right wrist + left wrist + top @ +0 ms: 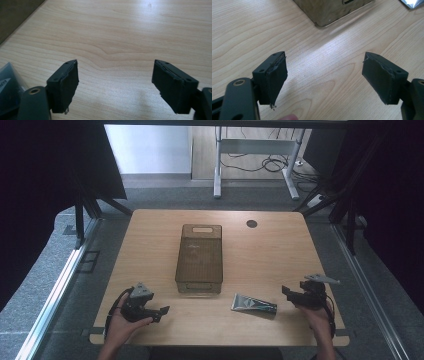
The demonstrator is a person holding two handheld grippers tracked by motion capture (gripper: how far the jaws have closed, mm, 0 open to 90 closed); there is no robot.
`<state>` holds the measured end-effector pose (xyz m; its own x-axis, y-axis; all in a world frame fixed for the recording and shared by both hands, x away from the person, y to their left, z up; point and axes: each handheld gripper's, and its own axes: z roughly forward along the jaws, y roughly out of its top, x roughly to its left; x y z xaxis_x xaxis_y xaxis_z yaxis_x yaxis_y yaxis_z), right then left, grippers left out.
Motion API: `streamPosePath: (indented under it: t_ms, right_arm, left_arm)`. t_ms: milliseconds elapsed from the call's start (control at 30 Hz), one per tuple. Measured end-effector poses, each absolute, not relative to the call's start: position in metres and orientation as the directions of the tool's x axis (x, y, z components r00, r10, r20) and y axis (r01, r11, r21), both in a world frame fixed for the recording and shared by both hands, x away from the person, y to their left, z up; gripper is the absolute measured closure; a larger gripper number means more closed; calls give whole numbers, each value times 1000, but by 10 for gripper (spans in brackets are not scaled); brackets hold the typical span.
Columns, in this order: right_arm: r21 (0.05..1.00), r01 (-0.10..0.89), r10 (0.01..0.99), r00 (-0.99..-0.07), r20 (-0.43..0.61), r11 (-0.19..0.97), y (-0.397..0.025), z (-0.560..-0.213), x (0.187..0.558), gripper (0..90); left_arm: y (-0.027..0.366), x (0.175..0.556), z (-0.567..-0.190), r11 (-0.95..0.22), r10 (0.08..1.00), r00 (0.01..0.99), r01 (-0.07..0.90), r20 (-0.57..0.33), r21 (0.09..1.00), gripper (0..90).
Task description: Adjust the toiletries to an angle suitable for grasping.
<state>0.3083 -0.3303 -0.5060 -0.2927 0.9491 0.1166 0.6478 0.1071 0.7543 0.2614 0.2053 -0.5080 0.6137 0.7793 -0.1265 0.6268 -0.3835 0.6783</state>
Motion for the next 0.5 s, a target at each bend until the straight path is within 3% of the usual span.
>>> streamPosePath:
  t_ms: [500]
  right_arm:
    - [746, 654, 935, -330, 132, 126, -329, -510, 304, 330]
  left_arm:
    - [208, 263, -505, -374, 788, 603, 626, -122, 684, 204]
